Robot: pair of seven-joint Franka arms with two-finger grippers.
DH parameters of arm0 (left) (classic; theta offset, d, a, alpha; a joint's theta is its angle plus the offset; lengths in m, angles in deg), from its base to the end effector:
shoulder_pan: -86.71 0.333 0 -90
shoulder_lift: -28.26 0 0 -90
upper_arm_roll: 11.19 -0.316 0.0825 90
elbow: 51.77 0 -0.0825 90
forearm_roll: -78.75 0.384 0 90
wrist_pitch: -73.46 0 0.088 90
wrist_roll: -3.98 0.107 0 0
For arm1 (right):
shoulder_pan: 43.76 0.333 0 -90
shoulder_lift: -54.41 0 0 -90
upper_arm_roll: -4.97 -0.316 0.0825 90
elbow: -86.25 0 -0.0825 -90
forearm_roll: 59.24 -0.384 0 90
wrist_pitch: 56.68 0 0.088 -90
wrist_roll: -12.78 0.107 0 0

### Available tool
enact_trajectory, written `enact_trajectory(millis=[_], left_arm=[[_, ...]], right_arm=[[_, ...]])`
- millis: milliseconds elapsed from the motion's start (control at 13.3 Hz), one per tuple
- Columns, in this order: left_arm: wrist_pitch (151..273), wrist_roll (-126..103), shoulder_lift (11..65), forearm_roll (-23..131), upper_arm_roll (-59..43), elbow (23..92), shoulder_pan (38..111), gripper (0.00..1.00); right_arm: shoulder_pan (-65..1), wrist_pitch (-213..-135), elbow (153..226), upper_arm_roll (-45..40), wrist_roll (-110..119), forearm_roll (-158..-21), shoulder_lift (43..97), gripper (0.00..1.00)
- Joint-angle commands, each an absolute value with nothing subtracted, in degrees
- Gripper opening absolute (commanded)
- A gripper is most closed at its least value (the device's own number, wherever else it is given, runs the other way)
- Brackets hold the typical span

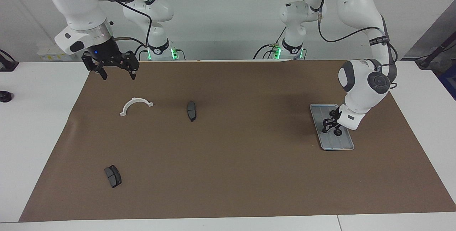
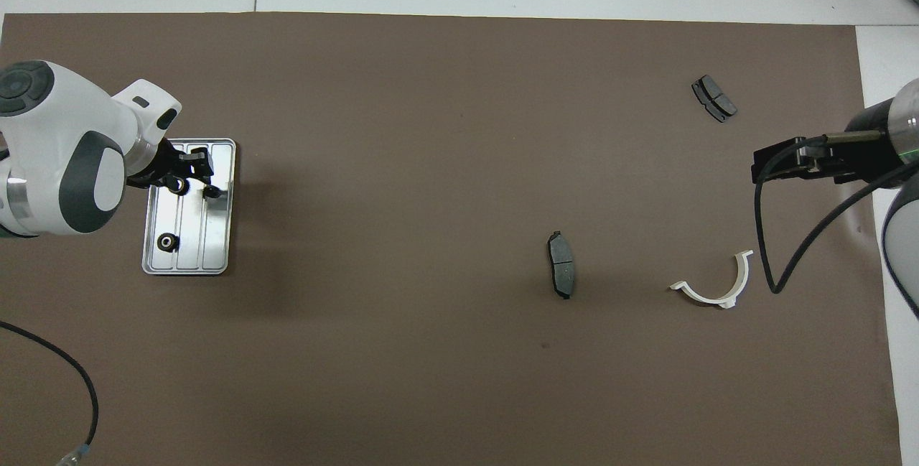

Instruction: Pick bearing gear from pile to tray

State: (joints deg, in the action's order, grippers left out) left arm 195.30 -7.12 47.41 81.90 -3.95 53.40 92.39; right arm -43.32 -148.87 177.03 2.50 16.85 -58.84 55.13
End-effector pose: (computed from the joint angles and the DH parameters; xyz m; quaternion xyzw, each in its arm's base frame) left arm 0.6285 -0.0097 0.3469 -0.9973 -0.0712 0.0197 0.0045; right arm 0.5611 0.0276 0.6144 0.9999 -0.0100 0.0062 0.0028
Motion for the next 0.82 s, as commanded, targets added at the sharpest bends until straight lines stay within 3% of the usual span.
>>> enact_trajectory(millis=[0, 300, 750], left_arm=[[189.3, -6.0, 45.3, 81.8, -3.7, 47.5, 93.1, 1.0], [167.2, -5.9, 45.1, 82.4, -4.1, 30.6, 93.0, 1.0], [159.8, -2.4, 34.1, 81.4, -4.2, 29.6, 93.0, 1.0]], right_arm=[[-43.6, -148.3, 177.1, 2.5, 15.9, -60.2, 55.0, 1.0], [-43.6, -148.3, 177.1, 2.5, 15.9, -60.1, 55.0, 1.0], [-43.6, -148.3, 177.1, 2.5, 15.9, -60.1, 55.0, 1.0]])
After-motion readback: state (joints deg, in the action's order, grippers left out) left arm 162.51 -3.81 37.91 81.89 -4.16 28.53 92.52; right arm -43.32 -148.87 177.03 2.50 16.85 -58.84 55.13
